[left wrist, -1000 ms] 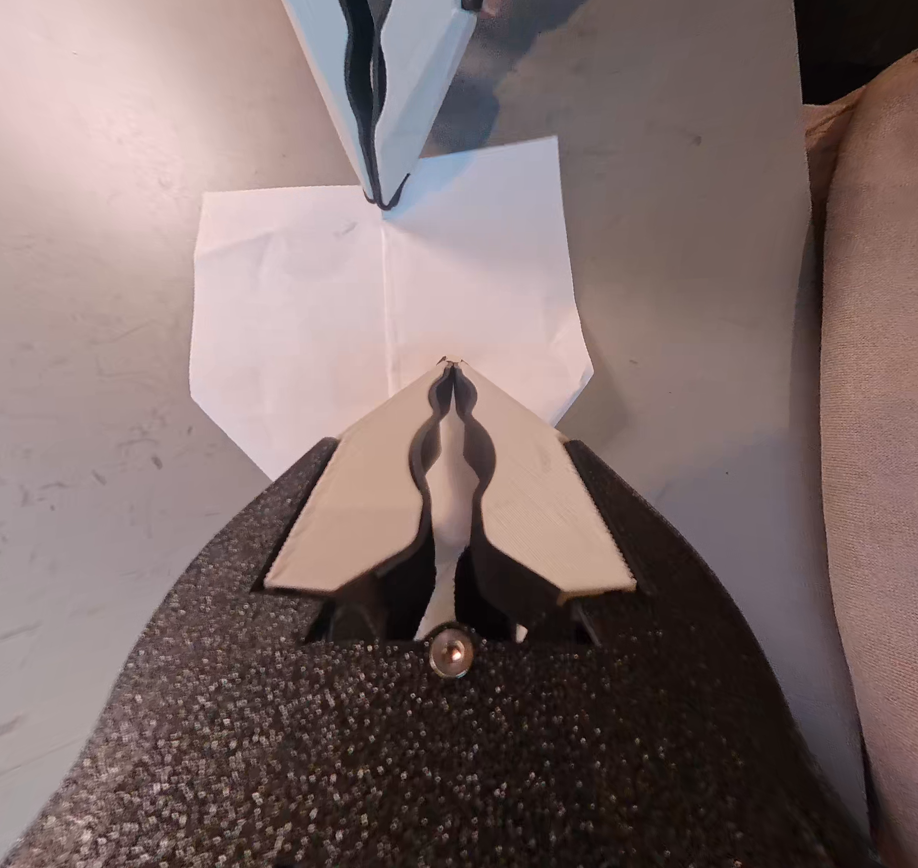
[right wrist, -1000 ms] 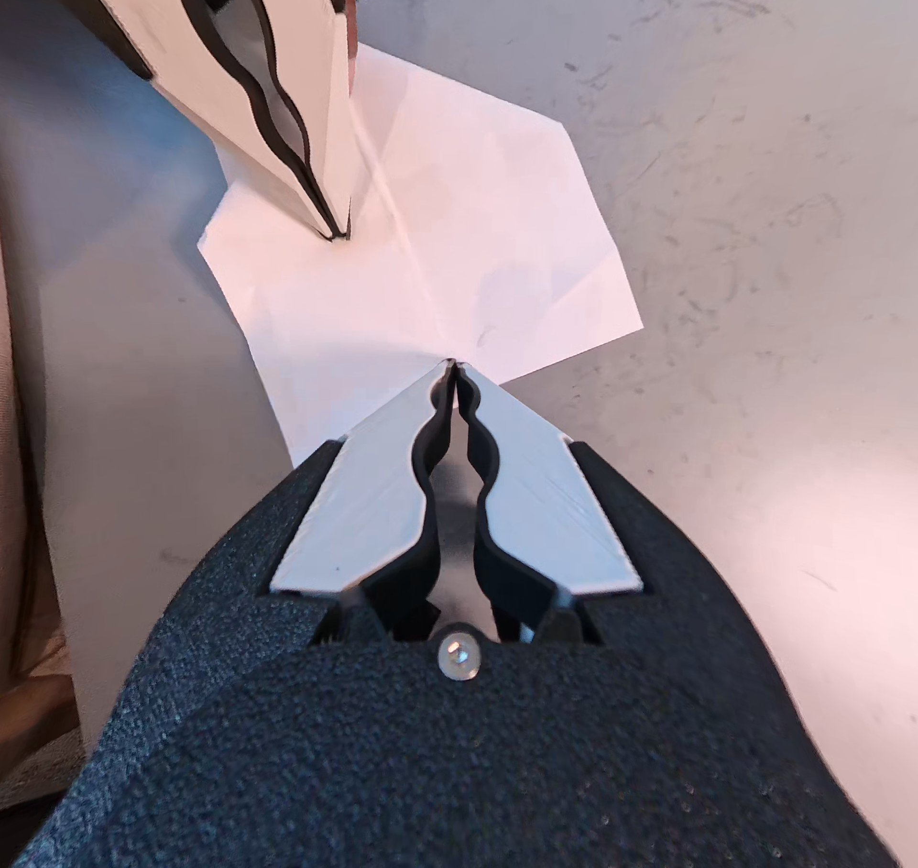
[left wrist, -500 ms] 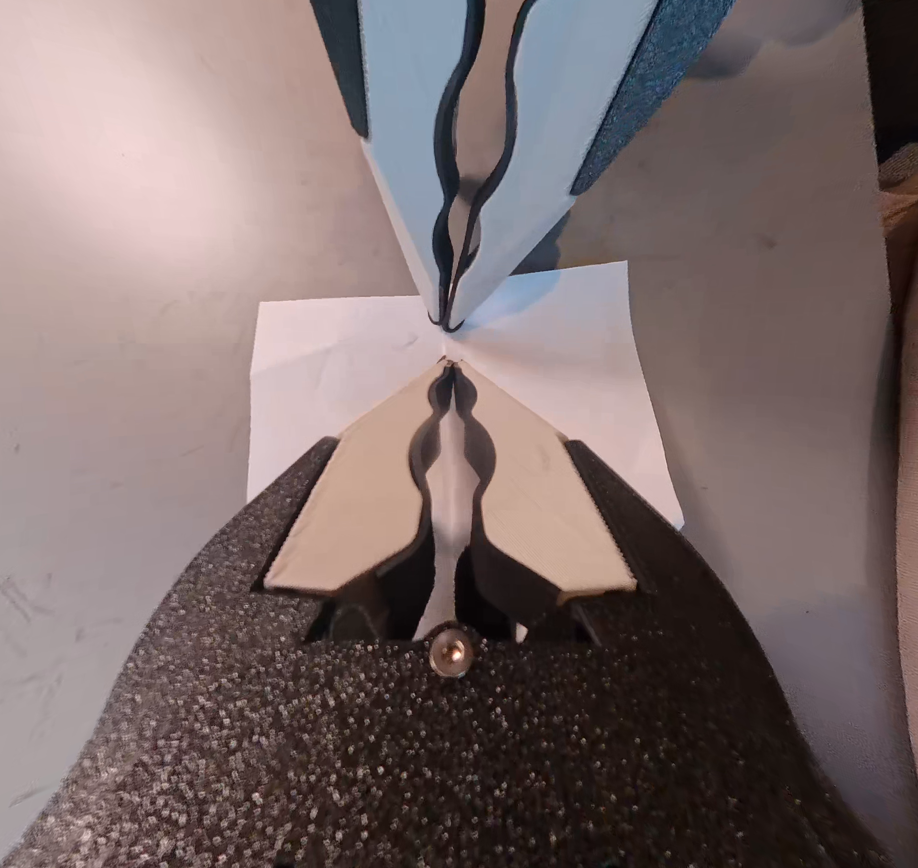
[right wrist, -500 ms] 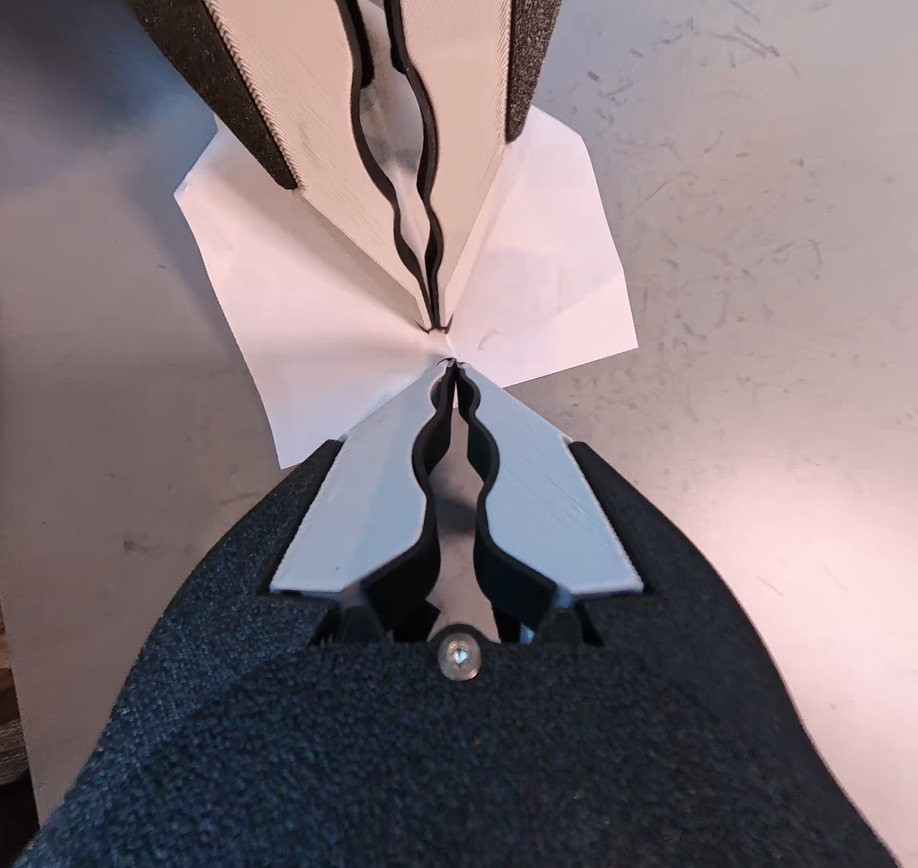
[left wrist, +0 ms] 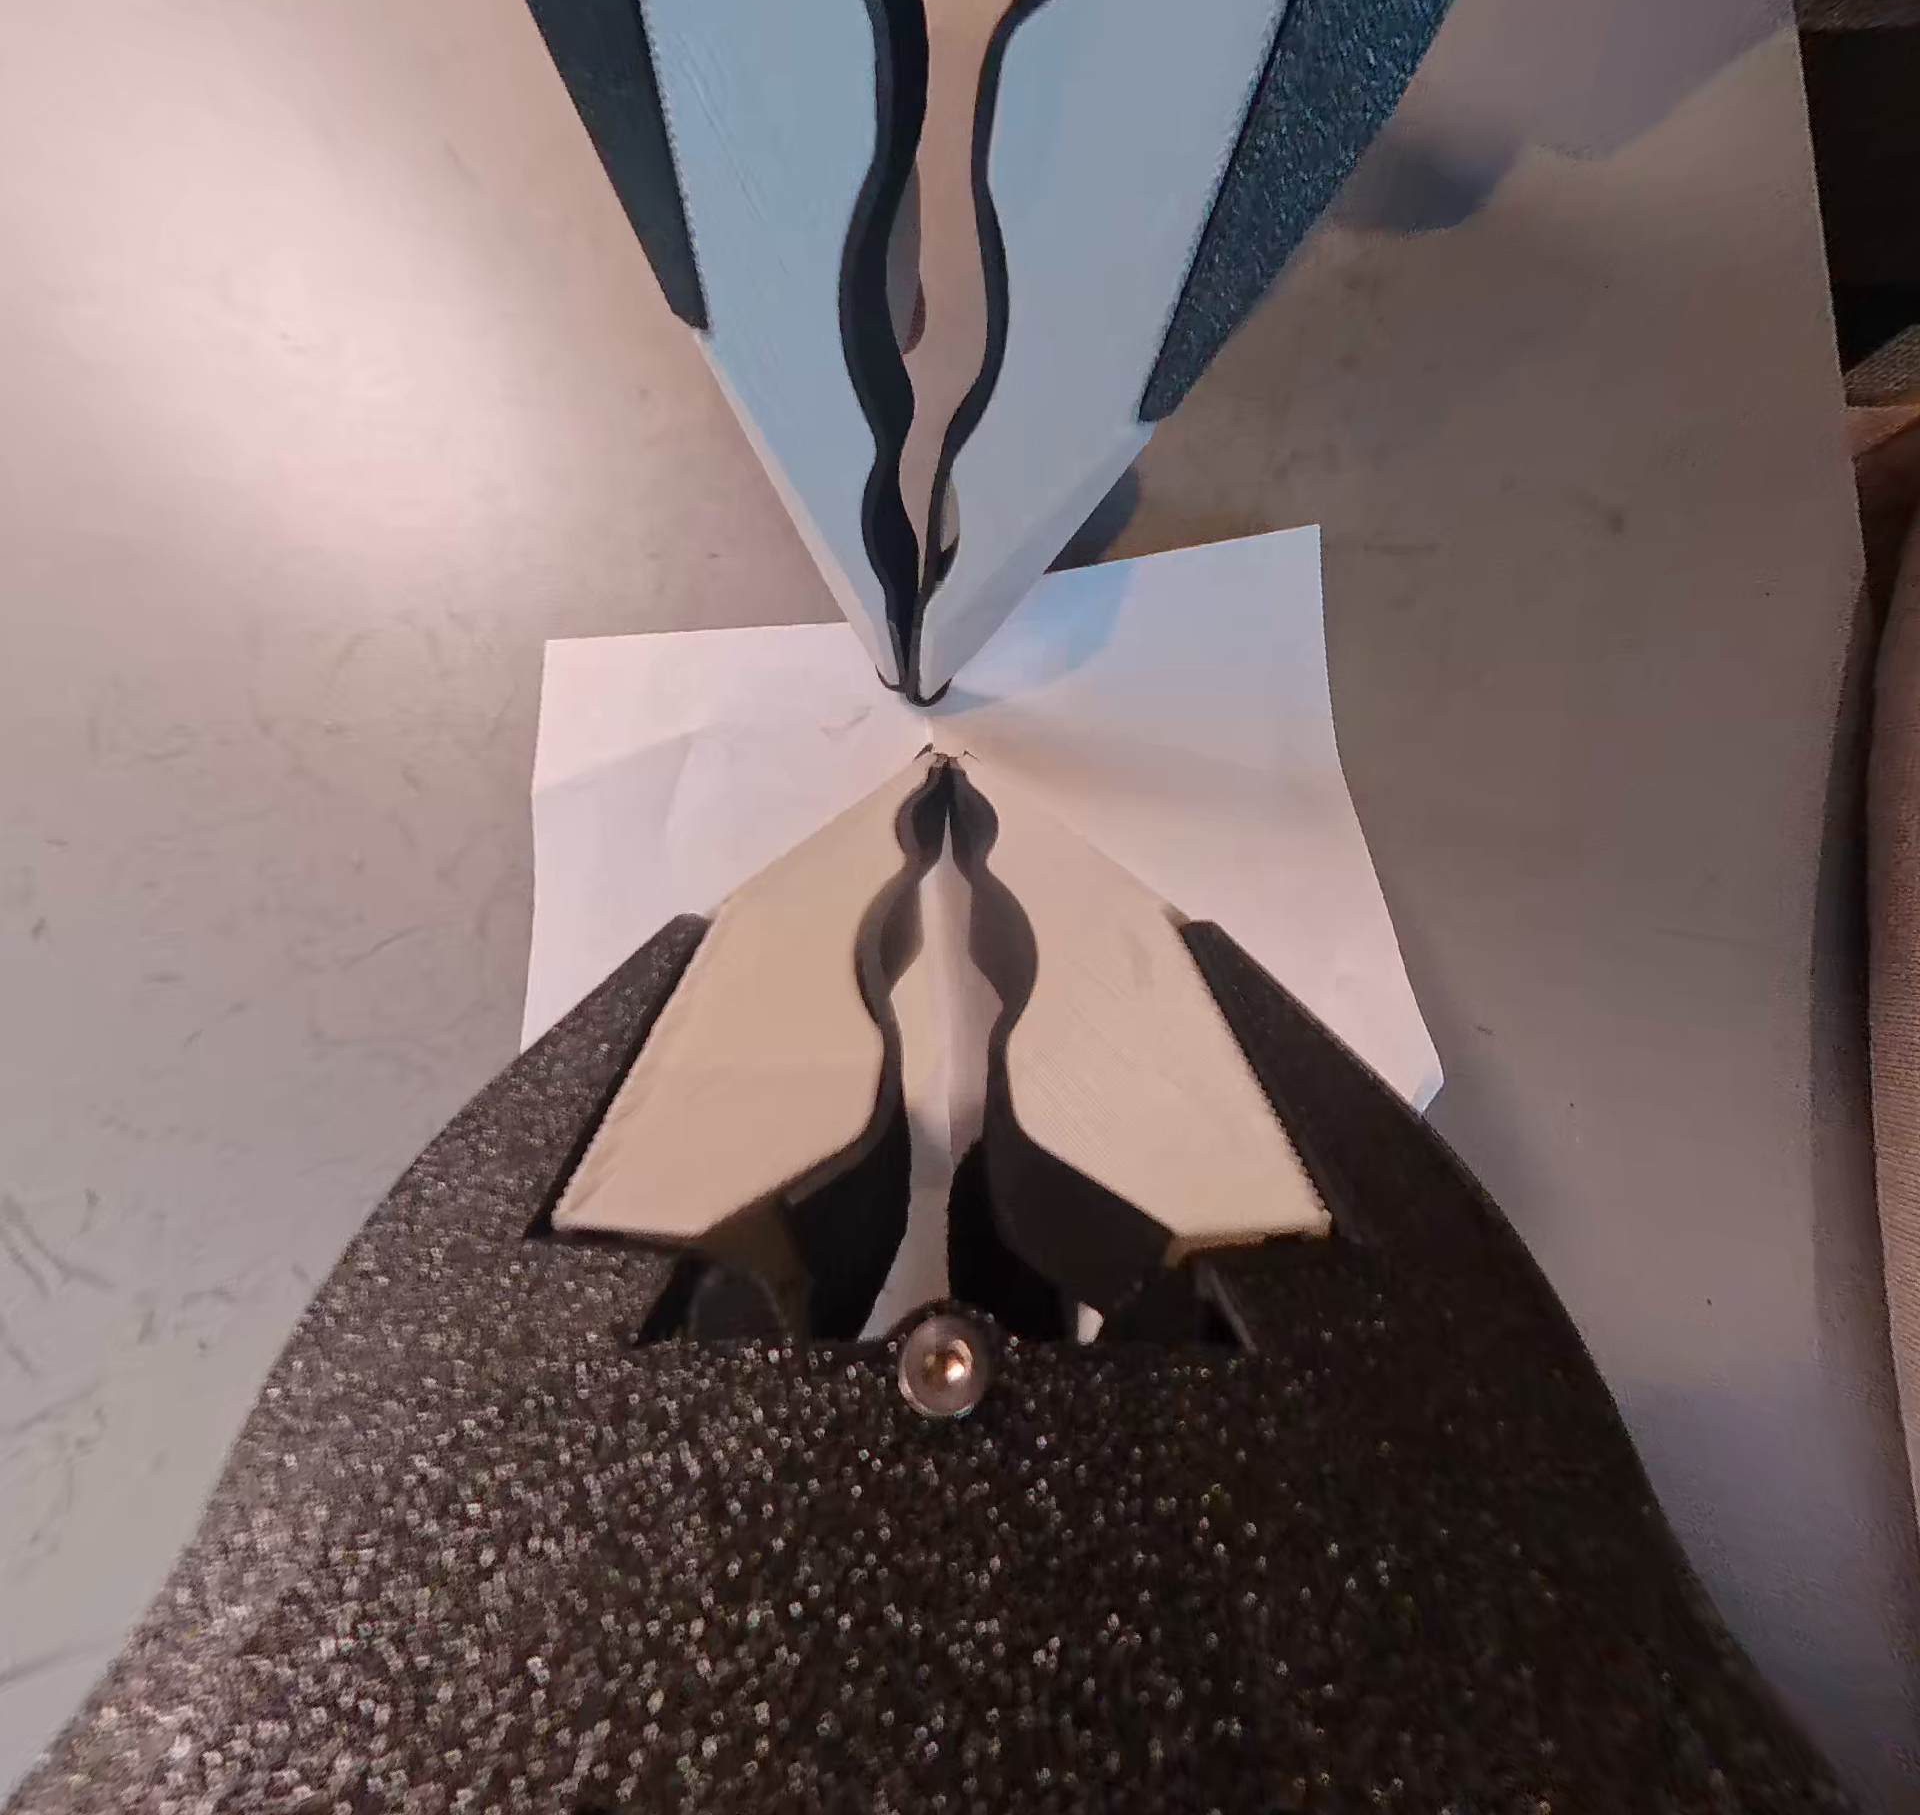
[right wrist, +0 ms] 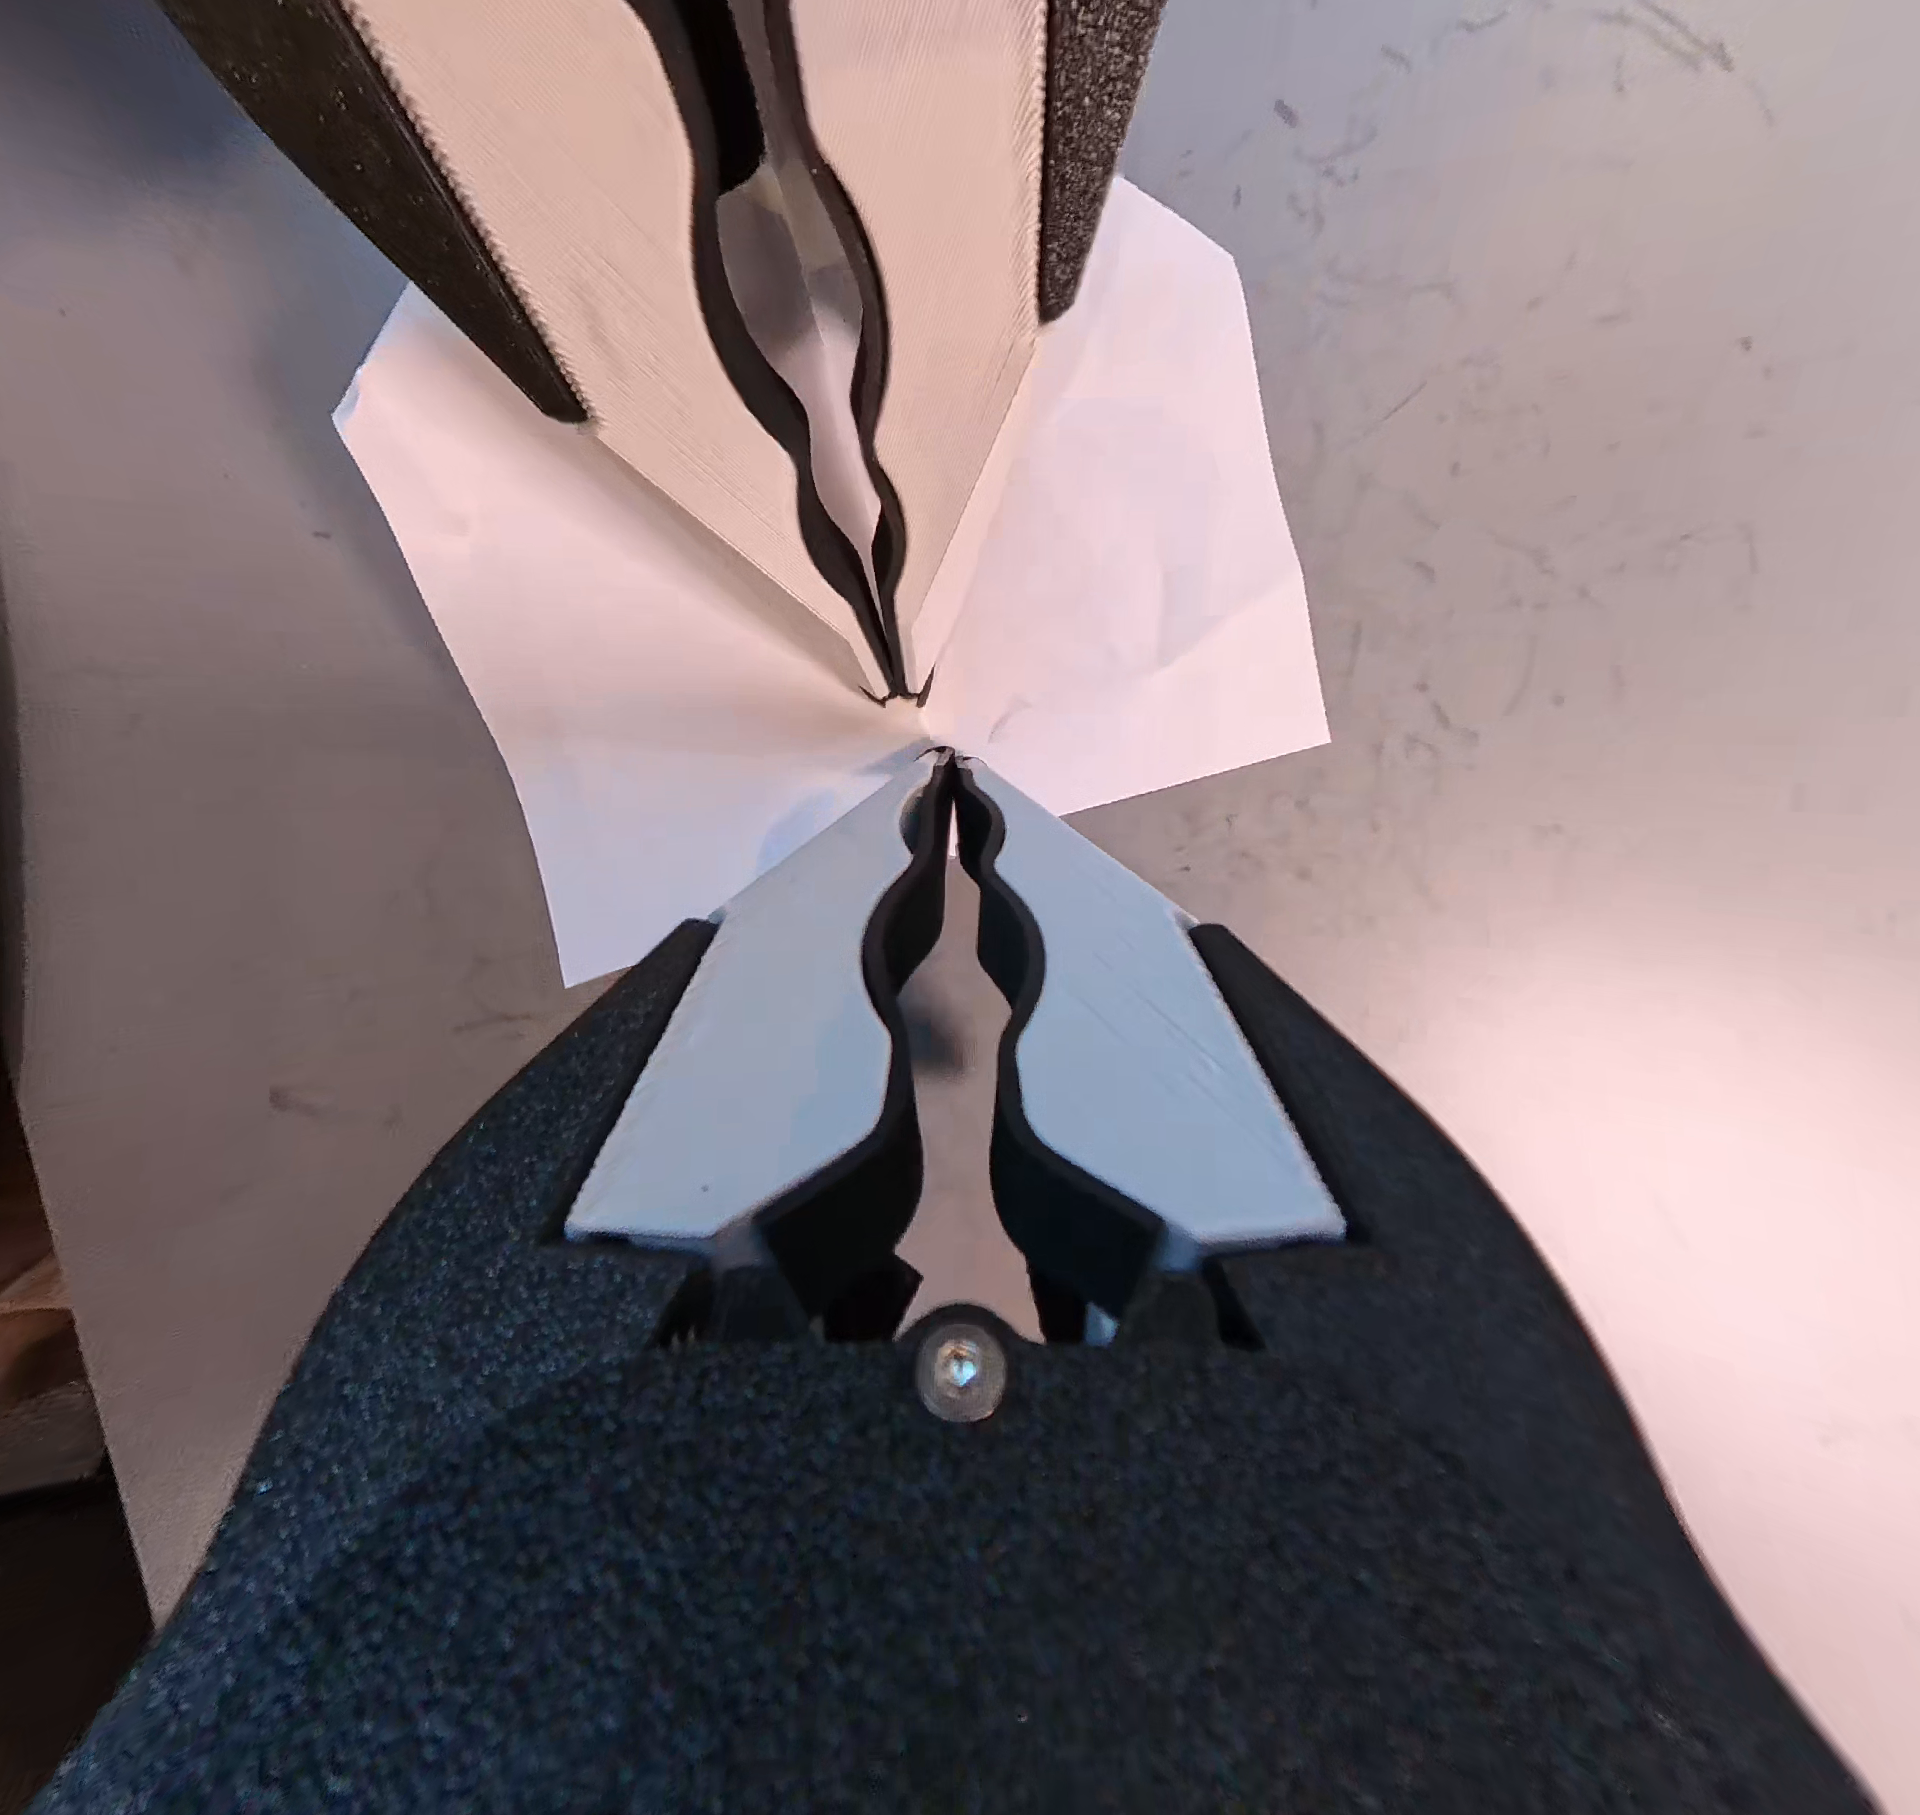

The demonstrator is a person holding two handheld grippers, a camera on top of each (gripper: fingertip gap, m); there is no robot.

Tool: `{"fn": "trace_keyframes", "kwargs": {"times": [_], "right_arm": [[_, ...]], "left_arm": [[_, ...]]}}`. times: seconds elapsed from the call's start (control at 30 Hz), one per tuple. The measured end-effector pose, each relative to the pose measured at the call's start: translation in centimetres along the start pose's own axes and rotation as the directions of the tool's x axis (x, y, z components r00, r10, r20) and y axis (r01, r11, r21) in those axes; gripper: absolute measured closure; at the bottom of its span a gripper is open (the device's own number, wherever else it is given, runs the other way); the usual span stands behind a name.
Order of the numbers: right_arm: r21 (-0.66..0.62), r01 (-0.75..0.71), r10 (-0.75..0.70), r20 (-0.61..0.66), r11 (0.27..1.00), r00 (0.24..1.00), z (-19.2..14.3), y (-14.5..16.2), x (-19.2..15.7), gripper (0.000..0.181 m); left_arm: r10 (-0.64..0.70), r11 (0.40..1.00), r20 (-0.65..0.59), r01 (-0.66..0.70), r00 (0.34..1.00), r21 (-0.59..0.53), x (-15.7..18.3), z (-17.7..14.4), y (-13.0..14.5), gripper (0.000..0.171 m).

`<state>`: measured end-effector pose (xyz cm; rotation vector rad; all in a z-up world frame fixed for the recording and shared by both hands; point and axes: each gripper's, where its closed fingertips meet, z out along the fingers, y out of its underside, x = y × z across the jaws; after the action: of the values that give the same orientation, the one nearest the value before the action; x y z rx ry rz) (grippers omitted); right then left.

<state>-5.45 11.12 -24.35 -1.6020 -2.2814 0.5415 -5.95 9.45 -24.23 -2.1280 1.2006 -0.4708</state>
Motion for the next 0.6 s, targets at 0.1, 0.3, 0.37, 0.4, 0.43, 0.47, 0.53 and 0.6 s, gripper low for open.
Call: {"fn": "trace_keyframes", "kwargs": {"times": [0.1,0.3,0.37,0.4,0.43,0.47,0.53,0.6], "right_arm": [[-0.019,0.029,-0.029,-0.01,0.999,1.0,-0.1,0.3,0.0,0.181],[-0.022,0.012,-0.012,0.001,1.0,1.0,-0.5,1.0,0.0,0.181],[-0.023,0.012,-0.012,0.001,1.0,1.0,-0.6,1.3,0.0,0.181],[-0.022,0.006,-0.005,0.002,1.0,1.0,-0.7,1.3,0.0,0.181],[-0.02,-0.003,0.003,0.006,1.0,1.0,-0.7,1.4,0.0,0.181],[-0.016,-0.019,0.019,0.013,1.0,1.0,-0.7,1.5,0.0,0.181],[-0.007,-0.05,0.05,0.028,0.999,0.998,-0.7,1.5,0.0,0.181],[-0.008,-0.097,0.097,0.052,0.995,0.994,-0.7,1.5,0.0,0.181]], "left_arm": [[-0.008,1.0,0.011,0.008,1.0,0.006,0.0,0.0,0.0,0.171],[-0.018,1.0,0.055,0.018,0.998,0.002,0.0,0.0,0.1,0.171],[-0.023,1.0,0.049,0.023,0.999,0.003,0.0,0.0,0.1,0.171],[-0.022,1.0,0.049,0.022,0.999,0.002,0.0,0.0,0.1,0.171],[-0.019,1.0,0.052,0.019,0.998,0.003,0.0,0.0,0.2,0.171],[-0.015,1.0,0.055,0.015,0.998,0.003,0.0,0.0,0.2,0.171],[-0.015,1.0,0.055,0.015,0.998,0.004,0.0,0.0,0.2,0.171],[-0.016,1.0,0.051,0.016,0.999,0.007,0.0,0.1,0.2,0.171]]}}
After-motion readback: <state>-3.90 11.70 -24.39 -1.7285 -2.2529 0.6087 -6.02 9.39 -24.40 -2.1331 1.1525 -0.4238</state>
